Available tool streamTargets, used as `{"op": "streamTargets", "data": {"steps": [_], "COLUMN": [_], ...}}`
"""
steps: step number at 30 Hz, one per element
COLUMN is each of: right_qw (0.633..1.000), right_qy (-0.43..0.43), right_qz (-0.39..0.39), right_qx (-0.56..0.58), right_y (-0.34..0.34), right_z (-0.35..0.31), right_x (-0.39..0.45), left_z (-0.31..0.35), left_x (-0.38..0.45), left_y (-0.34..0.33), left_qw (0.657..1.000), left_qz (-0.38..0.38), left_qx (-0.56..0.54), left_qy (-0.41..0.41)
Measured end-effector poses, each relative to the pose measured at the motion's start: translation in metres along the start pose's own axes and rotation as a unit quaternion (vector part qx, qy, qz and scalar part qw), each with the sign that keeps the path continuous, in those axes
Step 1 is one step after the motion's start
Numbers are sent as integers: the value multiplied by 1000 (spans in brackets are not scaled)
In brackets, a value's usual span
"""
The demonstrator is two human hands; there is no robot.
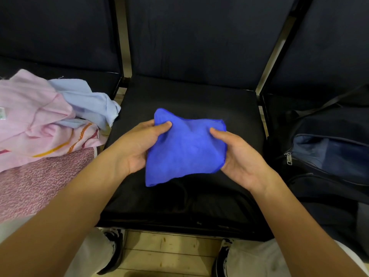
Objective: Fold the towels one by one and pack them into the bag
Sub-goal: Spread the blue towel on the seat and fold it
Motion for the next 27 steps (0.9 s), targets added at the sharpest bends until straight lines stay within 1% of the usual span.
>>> {"op": "streamTargets", "data": {"steps": [3,5,8,11,14,16,18,20,24,25,27], "right_qw": [995,990,988,990,995,997,997,996,989,987,983], "right_qy": [39,54,45,23,7,6,14,27,58,72,99], "right_qz": [49,80,99,93,53,34,35,53,117,126,116], "right_qx": [-72,-104,-108,-108,-85,-72,-67,-73,-69,-72,-100], "right_y": [2,5,10,12,8,7,8,10,19,20,19], "right_z": [1,-1,-4,-3,-4,-4,-4,-5,-7,-8,-11], "right_x": [1,1,1,0,-1,-1,0,1,1,1,1], "left_z": [2,3,4,6,7,8,10,11,14,15,18], "left_x": [0,-2,-4,-4,-4,-4,-4,-2,2,3,5], "left_y": [4,5,5,6,7,9,10,12,18,19,23], "left_qw": [1000,1000,1000,999,999,1000,1000,1000,999,998,993], "left_qz": [18,4,-26,-26,-9,6,11,12,38,43,61], "left_qx": [6,5,4,17,26,23,17,6,8,16,59], "left_qy": [1,14,17,14,17,18,15,1,-38,-51,-88]}}
Point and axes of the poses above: each hand's wrist, its own x-axis towards the middle knuckle, its own y-axis out of the back of the hand, z = x × y, the point moved 5 cm from there along x, towards the middle knuckle, and after that the axes turned 6 degrees about -x, right-handed, at the moved point
